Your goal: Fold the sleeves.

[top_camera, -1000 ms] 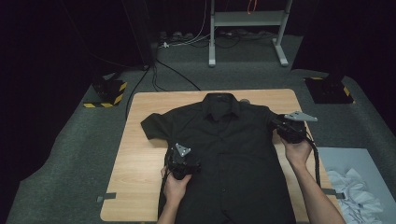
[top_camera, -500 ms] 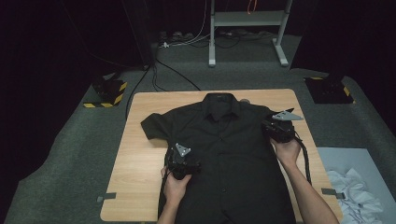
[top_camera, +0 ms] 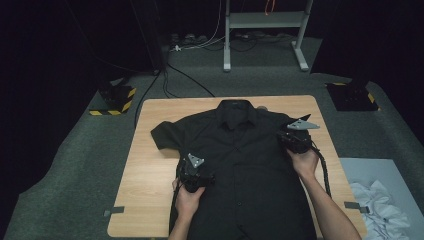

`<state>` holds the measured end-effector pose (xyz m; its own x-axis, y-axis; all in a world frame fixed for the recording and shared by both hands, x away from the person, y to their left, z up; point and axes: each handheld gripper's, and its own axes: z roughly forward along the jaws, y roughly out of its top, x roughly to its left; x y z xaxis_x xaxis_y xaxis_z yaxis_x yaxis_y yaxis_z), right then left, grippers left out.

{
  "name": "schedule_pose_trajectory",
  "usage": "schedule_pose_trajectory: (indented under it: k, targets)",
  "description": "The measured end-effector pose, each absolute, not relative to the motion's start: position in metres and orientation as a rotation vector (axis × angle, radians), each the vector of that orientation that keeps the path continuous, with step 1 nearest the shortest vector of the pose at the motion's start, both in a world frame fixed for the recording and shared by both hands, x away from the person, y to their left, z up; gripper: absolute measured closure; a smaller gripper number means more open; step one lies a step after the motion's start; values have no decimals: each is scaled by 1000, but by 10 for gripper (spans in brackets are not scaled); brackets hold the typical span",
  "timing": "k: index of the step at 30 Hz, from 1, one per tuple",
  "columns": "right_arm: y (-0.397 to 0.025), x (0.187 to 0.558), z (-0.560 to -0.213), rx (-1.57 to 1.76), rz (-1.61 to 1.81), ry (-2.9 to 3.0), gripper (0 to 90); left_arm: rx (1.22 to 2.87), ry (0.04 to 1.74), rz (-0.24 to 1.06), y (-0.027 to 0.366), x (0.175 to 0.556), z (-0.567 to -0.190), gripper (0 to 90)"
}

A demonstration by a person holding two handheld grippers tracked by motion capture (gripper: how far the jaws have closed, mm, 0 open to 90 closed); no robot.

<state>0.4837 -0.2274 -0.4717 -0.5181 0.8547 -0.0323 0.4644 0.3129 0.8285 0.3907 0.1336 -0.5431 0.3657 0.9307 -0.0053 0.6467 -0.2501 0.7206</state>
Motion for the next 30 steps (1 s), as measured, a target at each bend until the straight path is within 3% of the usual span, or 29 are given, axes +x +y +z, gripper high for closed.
schedule_pose_trajectory:
  k: [30]
  targets:
    - [-204,496,-497,1141,1050,2231,839,1992,1361,574,134,391,-543,55]
